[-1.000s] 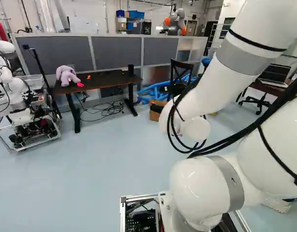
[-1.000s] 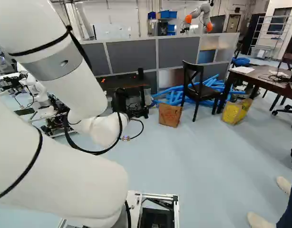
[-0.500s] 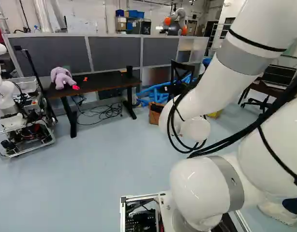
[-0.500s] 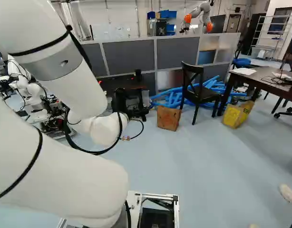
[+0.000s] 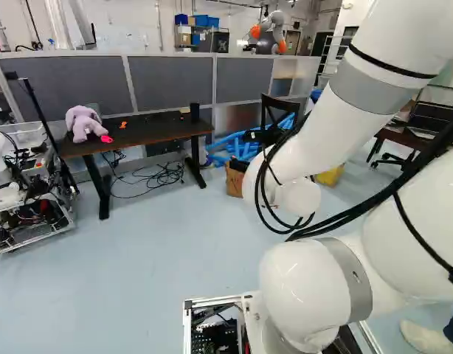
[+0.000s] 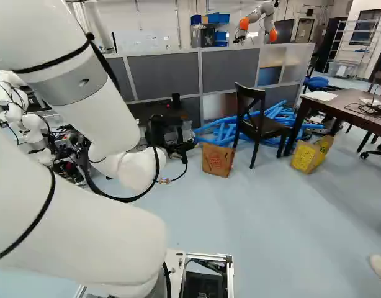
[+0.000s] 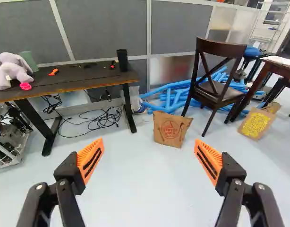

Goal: Pick up the bag on the ground and place it on the table

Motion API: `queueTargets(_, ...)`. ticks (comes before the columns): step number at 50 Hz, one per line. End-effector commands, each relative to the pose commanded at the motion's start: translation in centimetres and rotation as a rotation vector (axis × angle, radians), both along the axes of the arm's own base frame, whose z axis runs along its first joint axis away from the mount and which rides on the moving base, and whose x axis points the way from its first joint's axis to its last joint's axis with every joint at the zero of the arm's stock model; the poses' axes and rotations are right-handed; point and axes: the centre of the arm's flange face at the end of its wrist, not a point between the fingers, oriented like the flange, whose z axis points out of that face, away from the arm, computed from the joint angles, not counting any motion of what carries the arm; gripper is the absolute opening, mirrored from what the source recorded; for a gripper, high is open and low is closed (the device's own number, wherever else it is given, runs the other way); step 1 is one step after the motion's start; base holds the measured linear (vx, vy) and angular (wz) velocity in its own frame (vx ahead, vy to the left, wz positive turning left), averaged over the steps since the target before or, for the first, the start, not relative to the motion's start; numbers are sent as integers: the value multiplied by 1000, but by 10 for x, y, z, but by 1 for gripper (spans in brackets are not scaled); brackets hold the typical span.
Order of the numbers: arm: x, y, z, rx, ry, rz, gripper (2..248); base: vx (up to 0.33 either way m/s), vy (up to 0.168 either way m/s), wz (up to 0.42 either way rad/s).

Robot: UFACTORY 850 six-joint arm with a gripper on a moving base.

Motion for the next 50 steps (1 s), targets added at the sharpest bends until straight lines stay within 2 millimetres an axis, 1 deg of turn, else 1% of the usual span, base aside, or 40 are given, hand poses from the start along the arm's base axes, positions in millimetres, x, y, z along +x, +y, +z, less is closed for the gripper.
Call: queueTargets(50,0,0,0,0,0,0,247,190,-49,-4)
